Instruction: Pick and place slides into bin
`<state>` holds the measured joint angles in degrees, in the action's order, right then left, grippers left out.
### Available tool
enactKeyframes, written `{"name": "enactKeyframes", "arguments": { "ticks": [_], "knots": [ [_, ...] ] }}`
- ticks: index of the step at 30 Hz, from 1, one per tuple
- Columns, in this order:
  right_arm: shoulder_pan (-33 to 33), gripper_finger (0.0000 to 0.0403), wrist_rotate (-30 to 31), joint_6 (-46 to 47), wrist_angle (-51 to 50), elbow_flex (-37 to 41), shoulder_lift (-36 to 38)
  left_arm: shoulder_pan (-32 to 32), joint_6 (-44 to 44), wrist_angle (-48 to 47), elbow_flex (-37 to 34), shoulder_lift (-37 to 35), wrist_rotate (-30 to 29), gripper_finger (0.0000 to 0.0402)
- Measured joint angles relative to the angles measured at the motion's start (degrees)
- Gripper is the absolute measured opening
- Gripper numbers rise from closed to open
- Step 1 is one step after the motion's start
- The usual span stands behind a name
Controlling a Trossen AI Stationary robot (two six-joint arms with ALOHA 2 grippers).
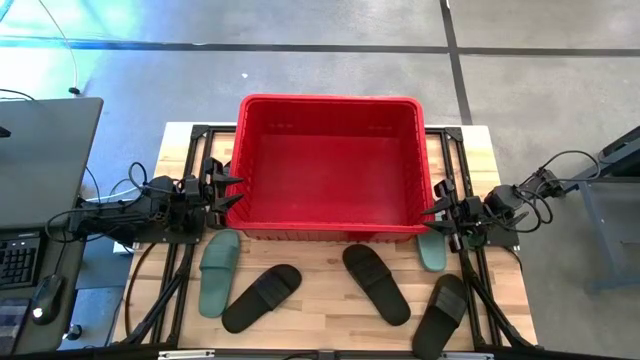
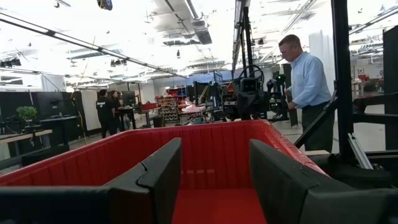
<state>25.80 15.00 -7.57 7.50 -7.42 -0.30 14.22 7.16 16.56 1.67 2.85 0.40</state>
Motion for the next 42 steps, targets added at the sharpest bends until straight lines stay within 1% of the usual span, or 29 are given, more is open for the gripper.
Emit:
{"name": "enactKeyframes", "arguments": {
  "ticks": [8, 12, 16, 18, 20, 23, 25, 27, 29, 30, 33, 35, 38, 40, 42],
  "knots": [
    [0.0, 0.0099, 0.0, 0.0, 0.0, 0.0, 0.0, 0.0, 0.0, 0.0, 0.0, 0.0, 0.0, 0.0172],
    [0.0, 0.0099, 1.6, -2.8, 1.4, 0.0, 0.0, 0.0, 0.0, 0.0, 0.0, 0.0, 0.0, 0.0172],
    [0.0, 0.0099, 0.9, 0.3, 5.6, 0.0, 0.0, 0.0, 0.1, 0.4, 0.0, 0.0, -0.6, 0.0172],
    [0.0, 0.0099, -0.5, 3.3, 10.0, 0.0, 0.0, 0.0, 0.6, 1.4, -0.1, 0.0, -0.9, 0.0172],
    [0.0, 0.0099, -3.5, 6.1, 14.2, 0.0, 0.0, 0.0, -0.7, 2.3, -0.2, 0.0, -0.6, 0.0172],
    [0.0, 0.0099, -8.4, 8.1, 19.2, -0.4, -0.1, 0.0, -5.0, 3.5, 1.1, 0.1, 2.1, 0.0172],
    [0.0, 0.0099, -9.5, 9.1, 18.7, -2.4, -0.9, 0.0, -5.2, 3.6, 3.5, 0.1, 4.4, 0.0172],
    [0.0, 0.0099, -9.5, 9.1, 16.1, -5.9, -2.6, 0.0, -2.6, 3.4, 7.3, 0.2, 7.6, 0.0172],
    [0.0, 0.0099, -9.4, 8.5, 12.3, -11.1, -5.9, 0.0, 0.3, 0.0, 12.9, 0.6, 9.4, 0.0172],
    [0.0, 0.0099, -9.2, 7.6, 10.0, -14.3, -8.0, 0.0, 1.6, -2.7, 16.1, 1.0, 9.5, 0.0172],
    [0.0, 0.0099, -9.2, 6.4, 1.9, -26.0, -16.1, 0.0, 6.1, -14.7, 28.3, 4.0, 9.2, 0.0172],
    [0.0, 0.0099, -9.3, 5.9, -4.4, -34.8, -22.7, 0.0, 8.8, -23.2, 36.7, 7.4, 8.9, 0.0172],
    [0.0, 0.0099, -9.9, 4.8, -13.9, -48.1, -32.7, 0.0, 12.5, -31.8, 48.8, 13.7, 9.2, 0.0172],
    [0.0, 0.0099, -11.9, 5.1, -19.3, -56.4, -38.9, 0.0, 13.5, -34.7, 55.8, 18.3, 9.9, 0.0172],
    [0.0, 0.0099, -13.9, 7.1, -23.1, -63.8, -44.4, 0.0, 13.6, -35.2, 61.9, 22.8, 11.0, 0.0172]
  ]
}}
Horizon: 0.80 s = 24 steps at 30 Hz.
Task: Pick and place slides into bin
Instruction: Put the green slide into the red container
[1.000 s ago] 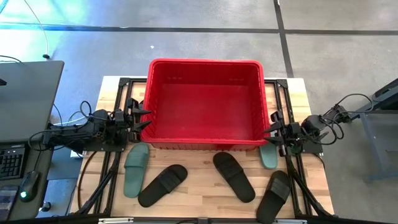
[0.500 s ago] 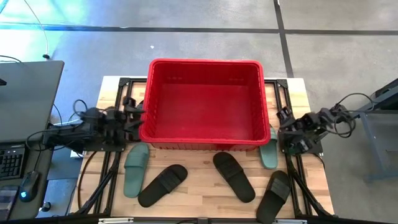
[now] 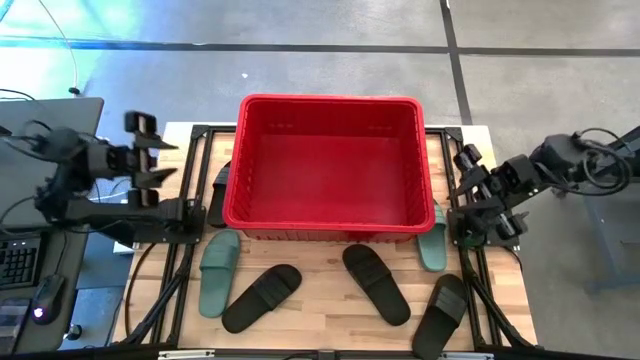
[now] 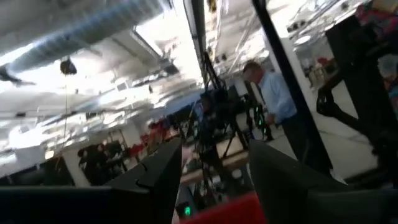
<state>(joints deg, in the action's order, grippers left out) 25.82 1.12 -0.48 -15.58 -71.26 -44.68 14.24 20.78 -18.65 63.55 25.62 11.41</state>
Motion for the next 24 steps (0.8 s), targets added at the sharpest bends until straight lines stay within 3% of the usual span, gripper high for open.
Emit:
{"name": "enactKeyframes", "arguments": {
  "ticks": [6, 10, 16, 24],
  "knots": [
    [0.0, 0.0099, -1.8, 12.7, -2.9, -16.8, -13.2, 0.0, 0.4, 0.5, 14.2, 10.6, 6.8, 0.0172],
    [0.0, 0.0099, -1.8, 19.1, -3.2, -25.3, -19.9, 0.0, 0.4, 0.4, 19.9, 14.9, 7.5, 0.0172],
    [0.1, 0.0099, -0.8, 25.6, -3.8, -34.3, -26.5, 0.0, 0.6, 0.4, 21.5, 17.4, 6.8, 0.0172],
    [0.0, 0.0099, -0.6, 27.4, -16.9, -40.5, -31.0, 0.0, 0.4, -5.8, 21.1, 20.1, 6.6, 0.0172]
  ]
}}
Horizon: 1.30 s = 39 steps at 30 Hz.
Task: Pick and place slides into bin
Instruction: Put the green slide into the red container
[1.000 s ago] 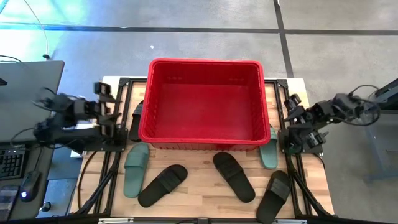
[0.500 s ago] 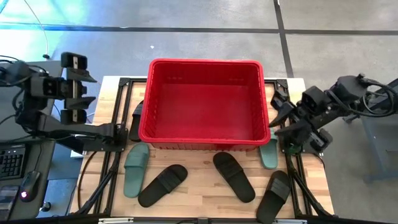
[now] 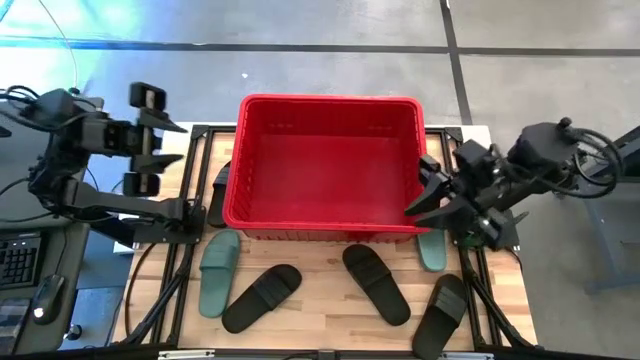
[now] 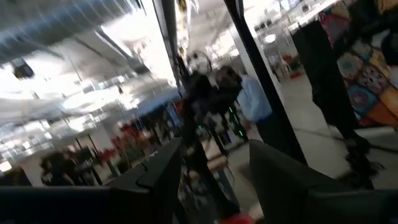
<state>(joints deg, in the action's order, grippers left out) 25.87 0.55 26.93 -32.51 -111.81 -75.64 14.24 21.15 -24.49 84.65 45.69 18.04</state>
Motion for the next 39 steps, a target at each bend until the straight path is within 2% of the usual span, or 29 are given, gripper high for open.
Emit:
{"name": "enactKeyframes", "arguments": {
  "ticks": [8, 11, 13, 17, 21, 24, 28, 30, 33, 39],
  "knots": [
    [0.0, 0.0099, 2.6, -1.3, -1.7, 0.2, -2.8, 0.0, -0.7, -4.5, 0.0, 3.4, 2.1, 0.0172],
    [0.1, 0.0099, -0.7, 0.6, -8.2, 0.2, -4.0, 0.0, -1.5, -6.1, 0.0, 5.0, 3.3, 0.0172],
    [1.6, 0.0099, -2.2, 6.0, -15.6, 0.2, -5.1, 0.0, -1.2, -6.3, 0.0, 5.8, 3.3, 0.0172],
    [7.0, 0.0099, -3.2, 22.3, -33.0, 0.2, -8.5, 0.0, 0.8, -6.2, 0.0, 6.3, 3.3, 0.0172],
    [12.9, 0.0099, -8.7, 36.7, -48.7, 0.2, -13.2, 0.0, 1.5, -6.2, 0.0, 6.4, 3.4, 0.0172],
    [16.6, 0.0099, -9.9, 41.8, -58.6, 0.4, -16.7, 0.0, 1.5, -7.1, 0.0, 6.3, 3.4, 0.0172],
    [21.0, 0.0099, -2.1, 39.0, -52.1, 4.4, -19.6, 0.0, 1.6, -8.4, 0.0, 6.3, 3.3, 0.0172],
    [21.8, 0.0099, -0.6, 41.1, -52.8, 6.3, -21.5, 0.0, 1.5, -9.5, 0.0, 6.5, 3.2, 0.0172],
    [23.4, 0.0099, -2.9, 45.5, -58.2, 10.4, -24.9, 0.0, 1.5, -11.5, 0.0, 6.7, 2.5, 0.0172],
    [24.7, 0.01, -6.8, 48.3, -55.2, 22.6, -27.9, 0.0, 1.5, -13.2, 0.0, 6.9, 3.4, 0.0172]
  ]
}}
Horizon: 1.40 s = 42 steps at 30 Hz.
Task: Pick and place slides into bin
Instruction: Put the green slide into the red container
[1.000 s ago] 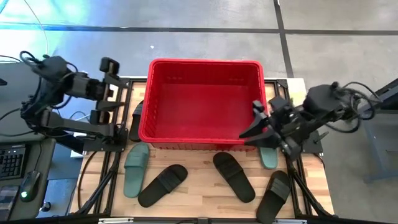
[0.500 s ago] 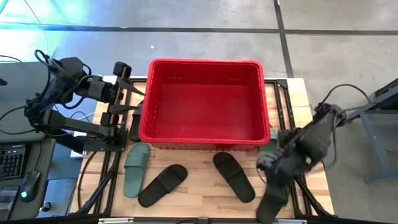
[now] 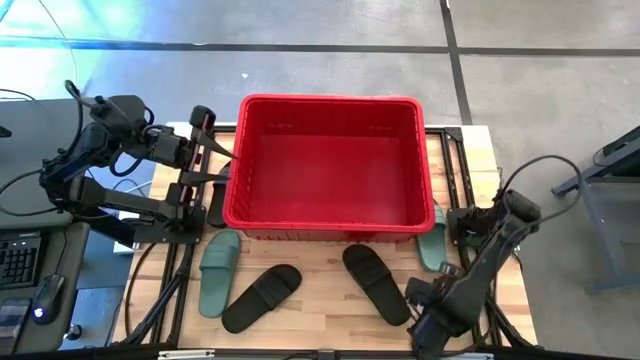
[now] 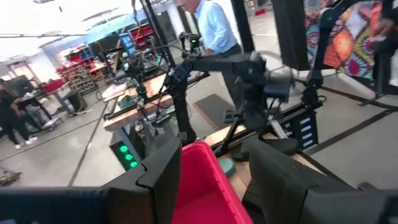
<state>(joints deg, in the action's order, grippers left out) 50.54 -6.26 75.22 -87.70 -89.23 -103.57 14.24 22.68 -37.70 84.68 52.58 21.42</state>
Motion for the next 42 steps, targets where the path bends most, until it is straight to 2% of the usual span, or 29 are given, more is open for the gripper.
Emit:
{"name": "enactKeyframes", "arguments": {
  "ticks": [4, 6, 8, 15, 20, 25, 31, 42],
  "knots": [
    [-1.7, 0.0112, -10.5, -4.5, -0.2, 8.5, -0.2, 0.0, -0.2, 0.2, 0.0, 0.1, 1.5, 0.0172],
    [-2.8, 0.0124, -12.3, -7.2, -0.1, 11.6, -0.2, 0.0, -0.4, 0.2, 0.0, 0.1, 1.5, 0.0172],
    [-3.9, 0.0138, -11.6, -9.7, 0.5, 14.0, -0.2, 0.0, -0.4, 0.2, 0.0, 0.1, 1.5, 0.0172],
    [-8.5, 0.0193, -0.4, -12.3, 2.3, 19.0, -0.2, 0.0, -0.4, 0.2, 0.0, 0.1, 1.5, 0.0172],
    [-10.2, 0.0214, 1.7, -12.5, 4.7, 21.4, -0.2, 0.0, -0.1, 0.2, 0.0, 0.1, 1.5, 0.0172],
    [-9.4, 0.0217, 0.4, -13.7, 7.2, 24.5, -0.2, 0.0, 0.0, -0.5, 0.0, 0.1, 1.5, 0.0172],
    [-9.5, 0.021, 4.4, -11.0, 7.4, 27.9, -0.2, 0.0, 0.0, -1.9, 0.0, 0.1, 1.5, 0.0172],
    [-10.1, 0.02, 3.9, -9.9, 15.3, 35.2, 0.2, 0.0, 0.0, -1.9, 0.0, 0.1, 1.5, 0.0172]
  ]
}}
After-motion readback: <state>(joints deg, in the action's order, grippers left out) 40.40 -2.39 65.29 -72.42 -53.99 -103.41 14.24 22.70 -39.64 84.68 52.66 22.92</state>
